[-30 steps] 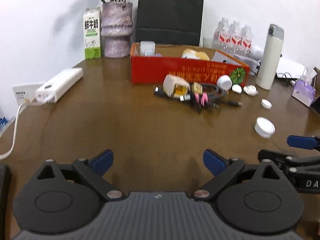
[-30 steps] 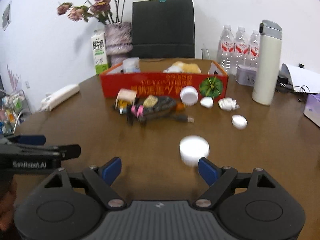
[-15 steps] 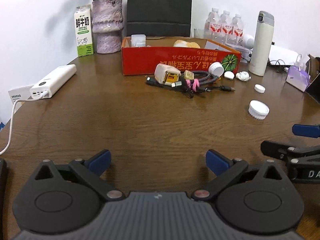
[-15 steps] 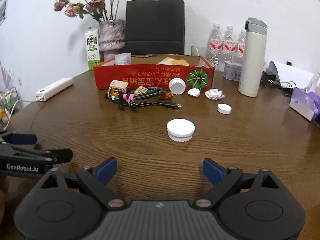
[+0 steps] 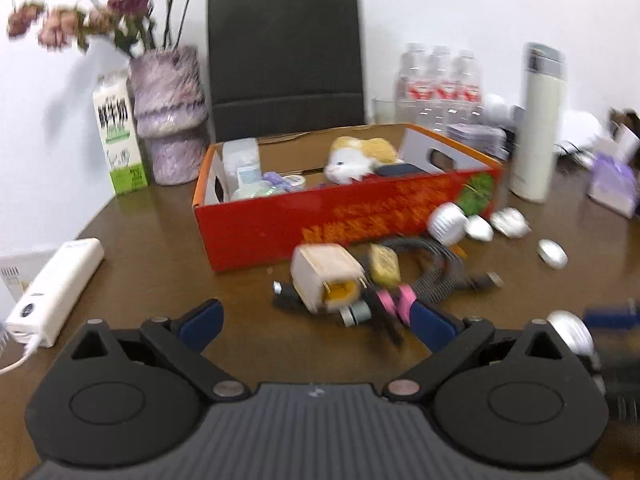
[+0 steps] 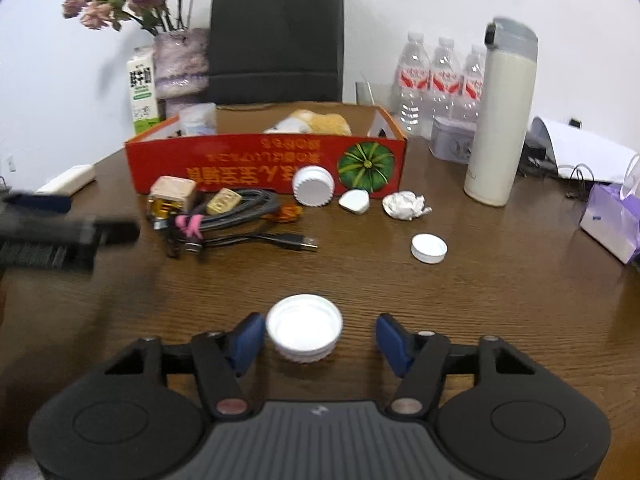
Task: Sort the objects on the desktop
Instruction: 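Grasp the white charger plug with the left tool while the right tool grasps the white round lid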
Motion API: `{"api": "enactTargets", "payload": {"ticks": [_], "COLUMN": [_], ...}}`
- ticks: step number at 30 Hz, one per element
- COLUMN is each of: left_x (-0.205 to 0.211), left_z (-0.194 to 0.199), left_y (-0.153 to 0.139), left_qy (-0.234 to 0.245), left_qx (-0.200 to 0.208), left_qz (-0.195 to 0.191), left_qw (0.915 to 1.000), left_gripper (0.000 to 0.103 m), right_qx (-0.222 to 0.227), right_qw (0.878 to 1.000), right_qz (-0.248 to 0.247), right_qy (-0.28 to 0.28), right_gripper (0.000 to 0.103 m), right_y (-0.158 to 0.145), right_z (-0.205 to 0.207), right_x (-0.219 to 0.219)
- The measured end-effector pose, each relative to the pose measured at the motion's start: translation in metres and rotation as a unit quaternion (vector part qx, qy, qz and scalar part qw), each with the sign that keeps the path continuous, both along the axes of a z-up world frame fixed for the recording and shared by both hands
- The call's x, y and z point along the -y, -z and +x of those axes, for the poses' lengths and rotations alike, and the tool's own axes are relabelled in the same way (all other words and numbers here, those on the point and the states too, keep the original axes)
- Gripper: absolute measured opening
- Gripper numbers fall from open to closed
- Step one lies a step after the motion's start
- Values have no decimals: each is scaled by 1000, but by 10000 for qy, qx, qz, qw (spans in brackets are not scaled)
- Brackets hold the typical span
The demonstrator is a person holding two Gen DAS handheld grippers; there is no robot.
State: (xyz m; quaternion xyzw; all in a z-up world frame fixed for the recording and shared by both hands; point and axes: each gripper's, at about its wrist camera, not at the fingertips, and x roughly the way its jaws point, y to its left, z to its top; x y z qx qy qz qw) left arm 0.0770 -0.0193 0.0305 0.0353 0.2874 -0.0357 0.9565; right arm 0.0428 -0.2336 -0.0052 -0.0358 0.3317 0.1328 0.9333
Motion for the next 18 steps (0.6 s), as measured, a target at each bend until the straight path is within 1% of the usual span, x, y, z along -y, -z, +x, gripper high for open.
{"api": "enactTargets", "payload": {"ticks": [1, 3, 4, 6, 7, 8, 9, 10, 11, 12, 14, 16, 18], "left_x": [-2, -2, -2, 0, 1, 3, 5, 4, 3, 1, -4, -6, -10], "left_z": [15, 37, 45, 60, 66, 71, 74, 73, 69, 65, 53, 33, 13], "left_y": [0, 1, 1, 7, 10, 14, 17, 16, 15, 12, 5, -8, -22], "left_qy": [-70, -285, -308, -238, -255, -309, -296, -337, -322, -278, -318, -270, -209], "left_qx": [-54, -82, -103, -304, -415, -522, -647, -612, -555, -511, -444, -203, -27], "left_qz": [-116, -124, -121, -255, -325, -308, -247, -212, -179, -184, -330, -431, -642], "left_qw": [9999, 9995, 9994, 9989, 9983, 9977, 9972, 9973, 9978, 9981, 9980, 9985, 9977], "left_gripper": [102, 99, 96, 92, 80, 58, 53, 47, 43, 42, 41, 41, 41], "right_qx": [21, 30, 33, 27, 25, 36, 66, 85, 97, 123, 233, 359, 488], "right_qw": [10000, 10000, 9999, 9998, 9997, 9996, 9996, 9995, 9993, 9990, 9982, 9977, 9968], "right_qz": [52, 83, 104, 184, 224, 233, 204, 181, 223, 288, 387, 421, 494], "right_qy": [-11, -15, -28, -104, -134, -168, -195, -227, -279, -330, -386, -393, -405], "right_gripper": [54, 46, 40, 39, 39, 39, 39, 39, 39, 39, 39, 39, 39], "right_y": [0, 0, 0, 0, 0, 1, 2, 2, 1, 0, -4, -11, -19], "right_z": [2, 9, 13, 19, 22, 24, 24, 24, 24, 22, 18, 12, 5], "right_x": [1, 1, 0, -3, -4, -7, -9, -12, -12, -12, -11, -11, -13]}}
